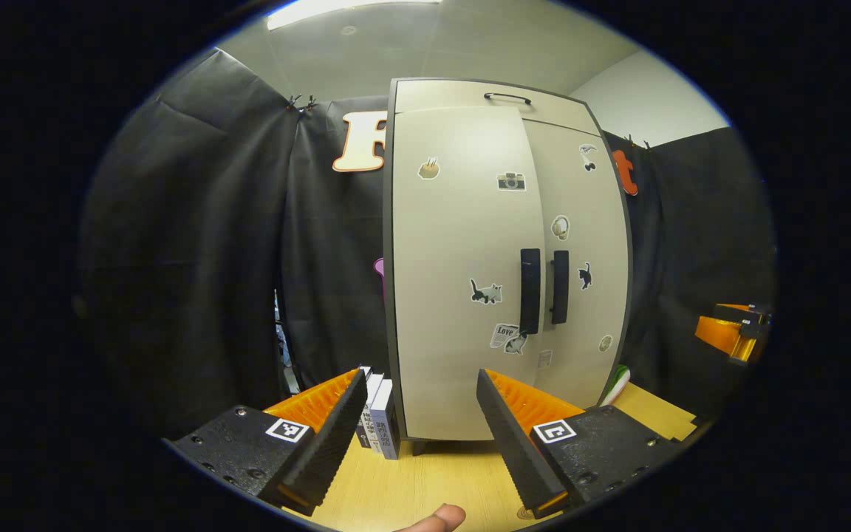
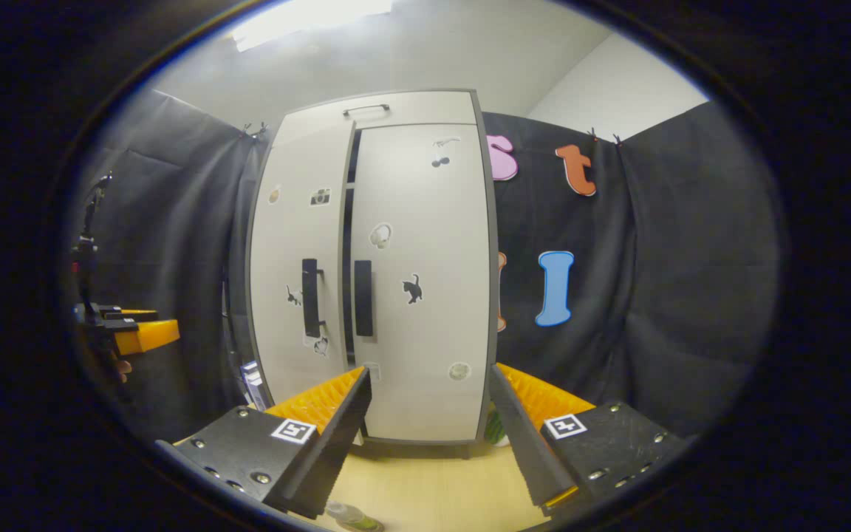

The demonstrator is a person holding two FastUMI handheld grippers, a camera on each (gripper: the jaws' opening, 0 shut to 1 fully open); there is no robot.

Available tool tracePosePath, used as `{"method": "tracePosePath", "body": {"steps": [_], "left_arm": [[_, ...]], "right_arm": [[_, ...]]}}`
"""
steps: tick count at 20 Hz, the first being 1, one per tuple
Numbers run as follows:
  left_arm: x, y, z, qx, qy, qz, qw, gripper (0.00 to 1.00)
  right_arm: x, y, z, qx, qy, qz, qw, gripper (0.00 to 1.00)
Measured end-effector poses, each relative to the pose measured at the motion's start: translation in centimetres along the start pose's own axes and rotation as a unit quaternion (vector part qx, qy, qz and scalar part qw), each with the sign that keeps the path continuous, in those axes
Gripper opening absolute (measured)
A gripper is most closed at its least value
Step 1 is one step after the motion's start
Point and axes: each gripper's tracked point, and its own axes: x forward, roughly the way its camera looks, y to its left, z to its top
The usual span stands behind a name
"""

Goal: Grasp the bottle in the cabinet with the left hand and place it on the coaster, then close the right door with the right hand and the left door with the left hand.

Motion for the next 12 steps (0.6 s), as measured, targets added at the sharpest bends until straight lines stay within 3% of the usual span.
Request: {"method": "tracePosePath", "body": {"steps": [3,7,11,12], "left_arm": [[0.0,-0.9,-0.4,-0.014,-0.002,-0.009,1.000,0.94],[0.3,-1.5,-0.3,-0.005,-0.008,-0.006,1.000,0.95],[0.6,-2.1,0.1,-0.001,-0.020,-0.015,1.000,0.94],[0.7,-2.3,0.0,0.001,-0.021,-0.019,1.000,0.95]], "right_arm": [[0.3,-0.4,0.1,-0.007,0.001,-0.011,1.000,0.97],[0.7,-0.2,0.7,-0.016,-0.007,-0.010,1.000,0.93],[1.2,-0.2,0.9,-0.021,-0.008,-0.019,1.000,0.96],[1.3,-0.1,0.9,-0.020,-0.006,-0.019,1.000,0.93]]}}
